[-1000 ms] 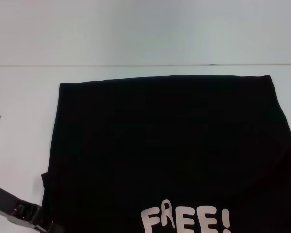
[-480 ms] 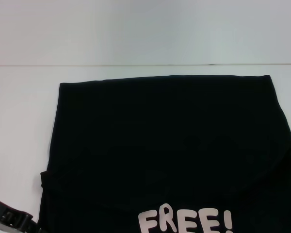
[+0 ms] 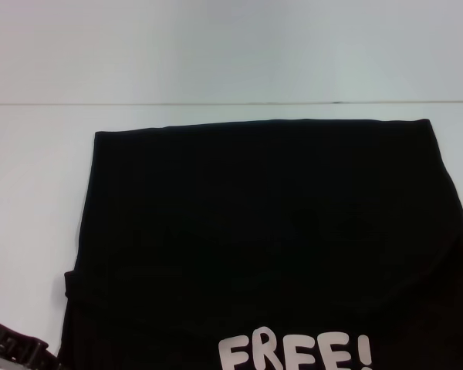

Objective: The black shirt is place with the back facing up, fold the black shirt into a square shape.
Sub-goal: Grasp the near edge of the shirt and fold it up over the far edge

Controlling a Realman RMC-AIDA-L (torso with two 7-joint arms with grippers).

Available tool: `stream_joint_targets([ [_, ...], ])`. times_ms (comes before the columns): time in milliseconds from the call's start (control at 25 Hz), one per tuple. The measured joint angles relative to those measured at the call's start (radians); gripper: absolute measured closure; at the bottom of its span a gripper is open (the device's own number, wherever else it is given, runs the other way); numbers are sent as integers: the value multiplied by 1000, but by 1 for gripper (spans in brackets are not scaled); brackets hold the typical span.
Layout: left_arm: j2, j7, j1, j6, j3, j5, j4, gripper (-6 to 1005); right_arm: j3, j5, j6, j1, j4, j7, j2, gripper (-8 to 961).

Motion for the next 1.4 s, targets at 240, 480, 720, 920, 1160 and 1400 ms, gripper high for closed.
stream_joint_targets([
  [240,0,-5,1,1,-3,11,3,971,6,-6,-6,-3,0,-4,-1,878],
  [480,4,-5,3,6,-26,25,13,971,10,-14,-8,-10,0,-5,-7,878],
  [720,0,9,4,31,-20,25,14,971,12,-14,-42,-12,0,-18,-6,878],
  [920,-9,17,21,74,-21,19,34,972,28,-14,-87,-23,-8,-29,-2,878],
  [1160,-13,24,28,91,-28,10,56,972,51,-11,-103,-31,-9,-48,-5,878],
  [1400,11,46,-13,112,-73,-92,48,972,180,-3,-108,6,-10,-120,-11,877],
])
